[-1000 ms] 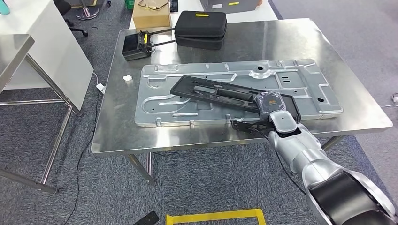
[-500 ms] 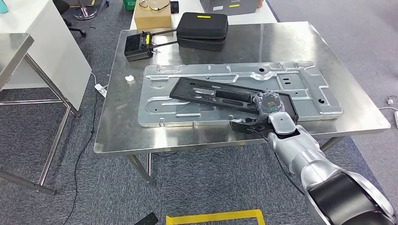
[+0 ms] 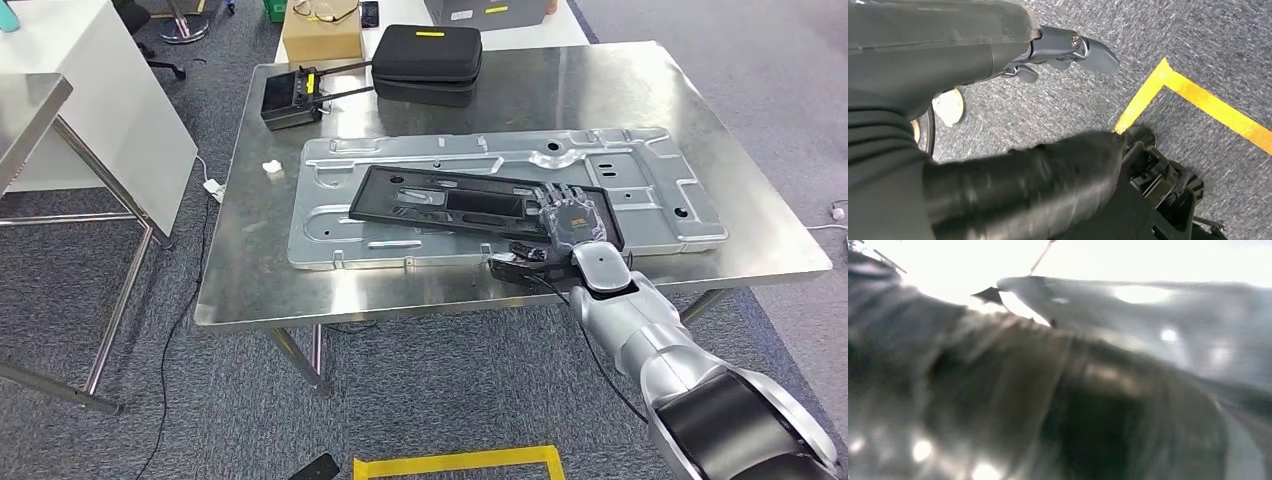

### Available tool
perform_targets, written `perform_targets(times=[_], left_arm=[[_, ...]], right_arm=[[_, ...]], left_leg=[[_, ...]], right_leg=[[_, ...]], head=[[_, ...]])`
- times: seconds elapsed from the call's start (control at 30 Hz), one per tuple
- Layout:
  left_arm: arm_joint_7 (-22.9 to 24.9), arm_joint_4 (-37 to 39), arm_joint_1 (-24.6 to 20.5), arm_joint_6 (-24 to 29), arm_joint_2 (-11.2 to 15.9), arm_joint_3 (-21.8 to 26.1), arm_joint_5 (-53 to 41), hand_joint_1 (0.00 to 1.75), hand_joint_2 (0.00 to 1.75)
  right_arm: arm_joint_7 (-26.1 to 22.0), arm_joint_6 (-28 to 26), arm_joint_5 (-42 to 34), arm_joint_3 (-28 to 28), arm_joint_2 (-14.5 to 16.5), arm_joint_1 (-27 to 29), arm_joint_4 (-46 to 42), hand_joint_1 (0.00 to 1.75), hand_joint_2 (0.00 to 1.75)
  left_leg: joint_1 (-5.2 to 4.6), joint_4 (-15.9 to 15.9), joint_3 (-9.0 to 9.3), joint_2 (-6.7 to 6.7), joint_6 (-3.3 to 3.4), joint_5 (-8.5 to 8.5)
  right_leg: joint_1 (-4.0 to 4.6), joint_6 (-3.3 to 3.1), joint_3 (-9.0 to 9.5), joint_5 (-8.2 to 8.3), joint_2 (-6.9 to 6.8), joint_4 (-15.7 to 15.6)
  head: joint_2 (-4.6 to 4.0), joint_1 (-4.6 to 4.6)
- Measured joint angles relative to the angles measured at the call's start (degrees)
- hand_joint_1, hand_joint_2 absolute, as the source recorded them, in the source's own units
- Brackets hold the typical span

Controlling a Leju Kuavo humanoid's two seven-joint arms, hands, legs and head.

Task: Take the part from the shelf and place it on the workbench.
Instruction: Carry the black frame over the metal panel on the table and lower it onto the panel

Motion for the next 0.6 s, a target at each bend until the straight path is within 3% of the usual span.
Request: perform_targets(times=[0.07, 0.13, 0.2, 0.23, 0.3, 0.37, 0.5, 0.53, 0.6], left_arm=[[0.16, 0.0, -0.01, 0.04, 0.0, 0.0, 0.01, 0.0, 0.0], [0.21, 0.0, 0.07, 0.05, 0.0, 0.0, 0.02, 0.0, 0.0], [0.23, 0.0, 0.18, 0.05, 0.0, 0.0, 0.02, 0.0, 0.0], [0.23, 0.0, 0.19, 0.05, 0.0, 0.0, 0.02, 0.0, 0.0], [0.23, 0.0, 0.15, 0.07, 0.0, 0.0, 0.02, 0.0, 0.0], [0.26, 0.0, 0.1, 0.1, 0.0, 0.0, -0.01, 0.0, 0.0], [0.44, 0.0, 0.18, 0.27, -0.02, 0.0, -0.14, 0.0, 0.0], [0.44, 0.0, 0.13, 0.31, -0.03, -0.01, -0.23, 0.0, 0.0], [0.44, 0.0, 0.07, 0.45, -0.07, -0.02, -0.37, 0.0, 0.0]], right_arm=[[0.01, -0.1, 0.03, -0.05, -0.07, -0.21, -0.02, 0.0, 0.0], [0.01, -0.1, 0.04, -0.07, -0.1, -0.2, -0.01, 0.0, 0.0], [-0.02, -0.1, 0.05, -0.07, -0.1, -0.03, 0.0, 0.0, 0.0], [-0.03, -0.11, 0.05, -0.07, -0.1, 0.01, 0.0, 0.0, 0.0], [-0.02, -0.2, 0.05, -0.07, -0.1, -0.04, 0.0, 0.0, 0.0], [0.09, -0.61, 0.05, -0.13, -0.13, -0.13, 0.0, 0.0, 0.0], [0.26, -1.79, 0.06, -0.61, -0.29, -0.21, -0.02, 0.0, 0.0], [0.39, -2.22, 0.06, -0.77, -0.39, -0.25, -0.05, 0.0, 0.0], [0.66, -3.09, 0.05, -1.02, -0.64, -0.32, -0.13, 0.0, 0.0]], left_leg=[[0.11, 4.38, -1.92, 0.03, -0.47, -2.78], [0.22, 11.95, -5.34, 0.04, -0.77, -6.22], [0.27, 15.77, -7.22, 0.06, -0.92, -6.78], [0.29, 14.44, -6.64, 0.07, -0.9, -5.5], [0.33, 6.73, -3.02, 0.1, -0.62, -1.72], [0.19, 0.59, -0.1, 0.09, -0.19, 0.3], [0.09, -0.74, 0.35, 0.03, 0.88, 0.74], [0.15, -0.96, 0.42, 0.06, 1.27, 0.91], [0.26, -1.23, 0.47, 0.1, 1.86, 1.14]], right_leg=[[-0.26, -0.69, 0.2, 0.29, -0.13, -0.45], [-0.19, -0.96, 0.17, 0.34, -0.14, -0.47], [-0.16, -0.99, 0.17, 0.3, -0.13, -0.37], [-0.17, -0.95, 0.19, 0.25, -0.11, -0.3], [-0.18, -0.72, 0.22, 0.09, -0.07, -0.1], [0.03, -0.24, 0.03, -0.02, -0.04, 0.16], [0.09, 1.02, -0.24, -0.09, -0.02, 0.29], [-0.01, 1.32, -0.61, -0.81, -0.05, 1.22], [-0.16, 1.8, -2.93, -4.03, -0.1, 6.61]], head=[[0.0, -0.03], [0.0, -0.04], [0.0, -0.04], [0.0, -0.05], [0.0, -0.04], [0.0, -0.02], [0.0, 0.02], [0.0, 0.03], [0.0, 0.04]])
